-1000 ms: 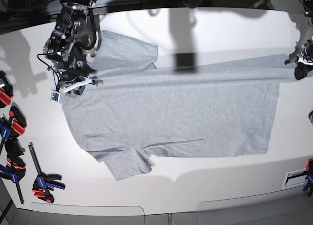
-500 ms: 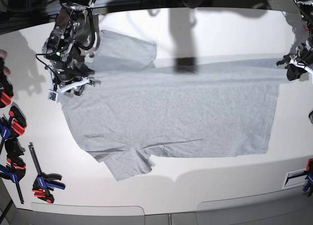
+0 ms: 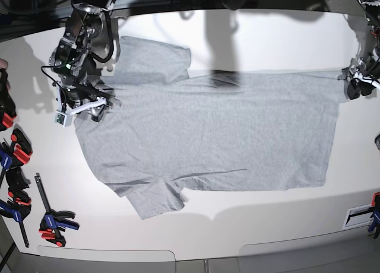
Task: Fold the T-shirt properly
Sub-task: 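Lower the held shirt edge and open both grippers, then move the right gripper to the sleeve nearest it and grasp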
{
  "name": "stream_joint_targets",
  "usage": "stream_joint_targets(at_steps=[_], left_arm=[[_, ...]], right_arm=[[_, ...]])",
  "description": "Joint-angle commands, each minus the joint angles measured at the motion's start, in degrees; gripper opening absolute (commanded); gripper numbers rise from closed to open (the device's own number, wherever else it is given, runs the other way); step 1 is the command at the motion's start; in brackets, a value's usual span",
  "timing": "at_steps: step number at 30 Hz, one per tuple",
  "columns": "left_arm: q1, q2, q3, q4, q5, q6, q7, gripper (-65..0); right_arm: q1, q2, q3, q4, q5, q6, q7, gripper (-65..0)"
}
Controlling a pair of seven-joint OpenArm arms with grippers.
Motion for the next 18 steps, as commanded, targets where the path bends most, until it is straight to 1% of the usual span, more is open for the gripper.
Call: stream_joint_targets(at_steps=[1,5,7,10,12,15,17,18], left_arm=[[-0.5,-1.6,-0.5,0.7,-0.9,-0.1,-1.4,-34.3],[-0.5,-1.6,-0.5,0.7,-0.9,-0.1,-1.4,-34.3],[-0.5,-1.6,-0.5,0.8,-1.2,-0.1,-1.4,-34.3],[-0.5,-1.6,-0.5,1.2,-3.8,-0.2,-1.0,-34.3],[-0.5,-1.4,-0.5,2.6,-4.9,-0.6,-0.5,-34.3],[-0.3,-0.7,-0.5,5.9,-4.9,-2.8,1.6,-34.3],[-0.4,0.0,-0.5,8.2,-4.9,-3.0,2.4,-34.3],[-0.4,0.5,-0.5,9.2,-4.9,-3.0,2.3,-34.3]], right_arm=[[0.3,0.5,0.6,2.6,1.5,-0.1,0.9,-29.1],[-3.7,0.5,3.1,9.3,3.0,0.4,-0.2,-29.3],[-7.3,0.5,4.5,13.2,6.4,1.5,-1.8,-29.5],[-14.2,-0.5,6.3,17.4,12.5,3.3,-3.3,-29.5],[-19.3,-2.0,7.1,18.8,18.4,5.6,-4.3,-29.4],[-26.1,-4.6,7.3,19.2,26.5,9.7,-4.7,-29.4],[-29.1,-6.4,7.3,19.2,30.8,12.2,-4.7,-29.4],[-30.1,-7.2,7.3,19.2,32.7,12.9,-4.8,-29.4]])
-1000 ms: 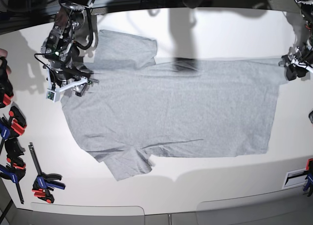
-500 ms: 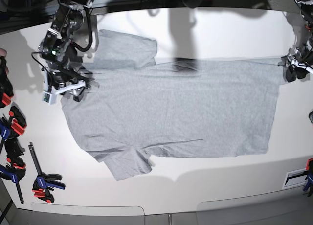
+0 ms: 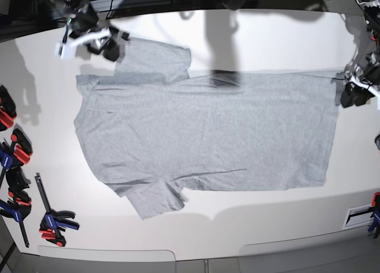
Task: Fold the T-shirt properly
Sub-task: 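Move the right gripper to the sleeve nearest it and grasp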
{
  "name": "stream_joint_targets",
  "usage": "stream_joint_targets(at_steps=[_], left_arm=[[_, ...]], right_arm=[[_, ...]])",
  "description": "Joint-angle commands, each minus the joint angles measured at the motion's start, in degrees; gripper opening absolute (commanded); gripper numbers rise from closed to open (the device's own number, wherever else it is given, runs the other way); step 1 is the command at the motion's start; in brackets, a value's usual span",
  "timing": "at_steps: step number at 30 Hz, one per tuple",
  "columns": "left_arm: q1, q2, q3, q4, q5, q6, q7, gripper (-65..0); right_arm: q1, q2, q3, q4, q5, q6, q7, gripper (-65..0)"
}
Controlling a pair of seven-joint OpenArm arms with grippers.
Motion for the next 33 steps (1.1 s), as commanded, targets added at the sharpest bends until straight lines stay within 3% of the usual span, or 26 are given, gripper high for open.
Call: stream_joint_targets(at_steps=[1,5,15,20,25,30,33], left_arm=[[-0.3,-0.9,-0.5,1.7,-0.6,0.0,-1.0,-34.3],[-0.3,0.4,-0.5,2.3,-0.6,0.0,-0.8,-34.3],[-0.4,2.1,-0.5,2.3,-0.6,0.0,0.4,-34.3],[-0.4,2.1,-0.5,2.3,-0.6,0.0,0.4,-34.3],[-0.4,2.1,-0.5,2.3,-0.6,0.0,0.4,-34.3],[-0.4,2.1,-0.5,2.3,-0.6,0.0,0.4,-34.4],[-0.4,2.1,-0.5,2.3,-0.6,0.0,0.4,-34.5]], right_arm=[[-0.6,-0.5,0.1,1.3,2.3,1.5,0.7,-29.4],[-1.2,-2.4,0.0,1.2,3.9,1.3,-2.6,-29.4],[-2.0,-3.2,-4.9,1.0,-5.6,-7.8,-1.8,-29.4],[-2.1,-3.2,-5.1,-0.3,-6.7,-9.2,-0.7,-29.4],[-1.7,-3.2,-5.1,-8.9,-6.2,-9.1,1.4,-29.4],[-1.6,-3.2,-5.6,-12.3,-4.7,-7.0,2.6,-30.0],[-1.6,-3.2,-7.0,-12.3,-4.2,-5.5,2.6,-41.3]])
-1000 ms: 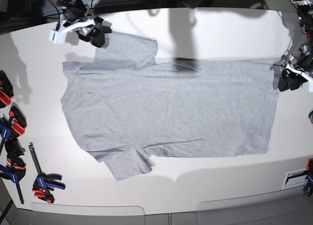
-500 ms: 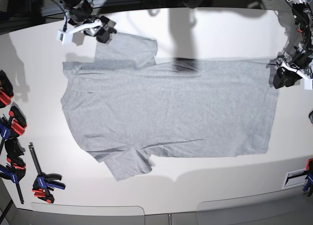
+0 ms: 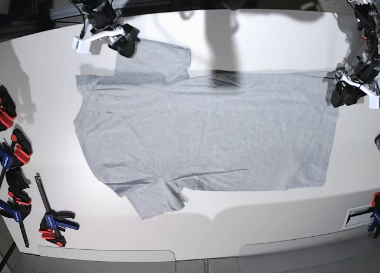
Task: Fold the T-shirt properly
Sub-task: 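Move the right gripper to the sleeve nearest it and grasp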
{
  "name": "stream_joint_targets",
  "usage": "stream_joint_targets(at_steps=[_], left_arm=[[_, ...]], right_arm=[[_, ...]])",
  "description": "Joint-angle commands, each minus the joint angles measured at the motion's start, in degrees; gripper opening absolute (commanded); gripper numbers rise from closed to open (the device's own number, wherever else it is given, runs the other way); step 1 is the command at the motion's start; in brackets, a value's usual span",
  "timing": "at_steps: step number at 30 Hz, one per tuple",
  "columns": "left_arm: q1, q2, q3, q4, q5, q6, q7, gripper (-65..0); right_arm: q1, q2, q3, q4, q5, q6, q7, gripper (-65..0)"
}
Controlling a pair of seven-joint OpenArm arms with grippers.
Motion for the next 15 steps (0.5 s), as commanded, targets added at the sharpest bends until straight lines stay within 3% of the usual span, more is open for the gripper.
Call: stream_joint_targets(at_steps=[1,6,12,15], left_arm=[[-0.5,-1.3,-0.5,1.0,-0.9,-0.2,-1.3,-34.5],[-0.5,-1.3,-0.5,1.0,-0.9,-0.2,-1.3,-34.5],[-0.5,-1.3,-0.5,1.0,-0.9,-0.2,-0.9,-34.5],[-0.5,-1.3,-0.5,1.0,-0.9,-0.2,-0.7,-34.5]], right_arm=[[-0.8,-0.1,-0.8,-0.3,-1.4,-0.2,-2.9,-46.4],[0.5,-0.1,-4.8,-0.3,0.1,0.9,-3.0,-65.0],[5.6,-0.1,-7.9,-0.2,0.1,1.1,-3.0,-65.0],[9.1,-0.1,-9.3,-0.2,0.1,3.2,-3.0,-65.0]])
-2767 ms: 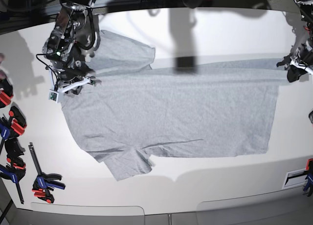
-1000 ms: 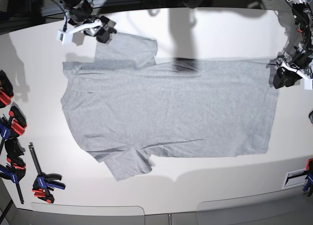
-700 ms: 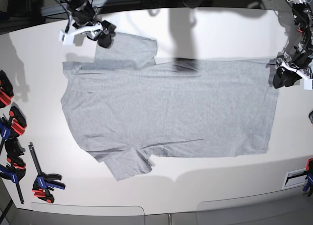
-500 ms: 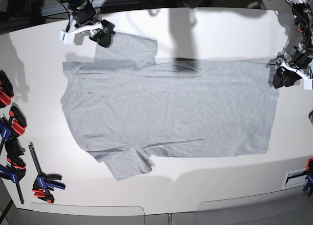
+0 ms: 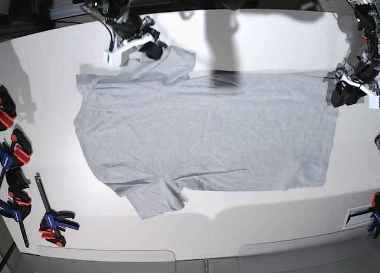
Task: Fold the T-shirt properly
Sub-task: 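Move the right gripper to the sleeve nearest it and grasp, then fold the grasped sleeve inward over the shirt body with the right gripper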
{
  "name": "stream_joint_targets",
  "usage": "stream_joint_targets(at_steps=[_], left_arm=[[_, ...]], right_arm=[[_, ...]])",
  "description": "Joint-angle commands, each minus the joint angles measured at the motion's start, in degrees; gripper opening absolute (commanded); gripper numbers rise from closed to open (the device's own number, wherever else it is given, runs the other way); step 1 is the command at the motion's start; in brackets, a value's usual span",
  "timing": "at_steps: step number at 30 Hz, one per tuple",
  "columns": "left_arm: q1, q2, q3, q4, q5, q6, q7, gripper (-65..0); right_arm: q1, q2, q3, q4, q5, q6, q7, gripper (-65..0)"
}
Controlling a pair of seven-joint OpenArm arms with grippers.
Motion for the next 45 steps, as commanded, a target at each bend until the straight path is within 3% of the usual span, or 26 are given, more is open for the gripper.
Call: stream_joint_targets(at_steps=[1,4,9,12,18,23,37,45], left_arm=[[-0.5,-1.3,-0.5,1.0,-0.9,-0.2,-0.5,-34.5],[-0.5,-1.3,-0.5,1.0,-0.9,-0.2,-0.5,-34.5],[-0.5,-1.3,-0.5,1.0,-0.9,-0.2,-0.5,-34.5],[-0.5,-1.3,-0.5,1.0,-0.9,-0.2,-0.5,-34.5],[-0.5,-1.3,-0.5,1.0,-0.9,-0.2,-0.5,-34.5],[-0.5,-1.3,-0.5,1.0,-0.9,-0.2,-0.5,-34.5],[-0.5,-1.3,-0.5,1.0,-0.9,-0.2,-0.5,-34.5],[-0.4,-1.3,-0.5,1.0,-0.8,-0.2,-0.5,-34.5]], right_arm=[[1.6,-0.1,-0.8,1.0,1.5,1.7,1.0,-65.0],[5.7,-0.1,-2.7,1.0,-0.2,2.2,1.7,-65.0],[14.1,-0.1,-4.2,1.0,-12.1,2.2,5.9,-65.0],[18.9,-0.1,-4.2,1.0,-14.9,2.2,6.2,-65.0],[25.2,-0.1,-4.2,1.0,-15.5,2.2,6.4,-65.0],[27.3,-0.1,-4.2,1.0,-19.5,2.2,8.3,-65.0],[32.5,-0.1,-4.2,0.7,-19.6,2.2,9.5,-65.0],[36.8,-0.1,-4.2,-7.4,-19.6,2.2,10.1,-65.0]])
